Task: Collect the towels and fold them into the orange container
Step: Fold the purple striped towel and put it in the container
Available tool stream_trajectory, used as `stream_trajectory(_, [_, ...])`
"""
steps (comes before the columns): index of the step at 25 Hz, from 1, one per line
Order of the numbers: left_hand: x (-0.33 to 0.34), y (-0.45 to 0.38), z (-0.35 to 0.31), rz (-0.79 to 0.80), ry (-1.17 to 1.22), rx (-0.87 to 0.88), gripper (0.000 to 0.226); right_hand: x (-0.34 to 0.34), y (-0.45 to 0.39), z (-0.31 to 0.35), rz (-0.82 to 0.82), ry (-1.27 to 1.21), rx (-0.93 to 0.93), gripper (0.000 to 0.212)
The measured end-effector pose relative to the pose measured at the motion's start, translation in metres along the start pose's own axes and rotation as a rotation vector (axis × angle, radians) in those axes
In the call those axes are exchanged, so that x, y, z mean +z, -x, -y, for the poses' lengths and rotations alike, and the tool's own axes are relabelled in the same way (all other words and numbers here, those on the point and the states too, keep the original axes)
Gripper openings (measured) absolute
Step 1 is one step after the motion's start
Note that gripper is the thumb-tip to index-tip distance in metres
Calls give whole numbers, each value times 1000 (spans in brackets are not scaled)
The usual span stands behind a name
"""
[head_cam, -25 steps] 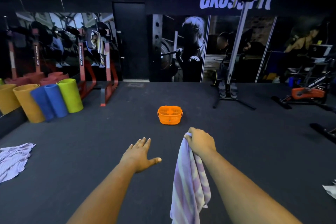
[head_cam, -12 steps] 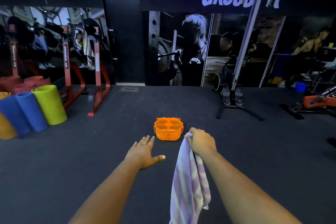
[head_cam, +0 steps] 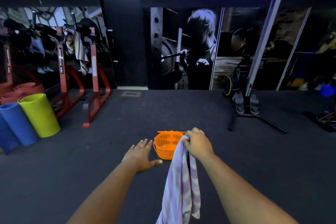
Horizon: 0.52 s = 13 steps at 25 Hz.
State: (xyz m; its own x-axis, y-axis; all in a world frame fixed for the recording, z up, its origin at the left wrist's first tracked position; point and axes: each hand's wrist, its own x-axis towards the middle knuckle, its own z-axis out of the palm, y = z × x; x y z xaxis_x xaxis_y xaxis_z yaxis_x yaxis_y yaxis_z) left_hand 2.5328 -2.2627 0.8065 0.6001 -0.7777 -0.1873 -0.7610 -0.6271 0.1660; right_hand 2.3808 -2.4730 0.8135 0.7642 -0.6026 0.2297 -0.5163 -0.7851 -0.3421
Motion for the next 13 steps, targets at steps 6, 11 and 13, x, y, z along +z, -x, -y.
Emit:
stream_trajectory(6, [-24, -142, 2, -22, 94, 9, 114, 19, -144, -28, 177, -441, -130, 19])
stream_trajectory(11, [-35, -264, -5, -41, 462, 237, 42, 36, -249, -23, 157, -573, -189, 18])
stream_trajectory(13, [-41, -308, -6, -108, 570, 241, 8, 41, -290, -28, 134, -456, -123, 28])
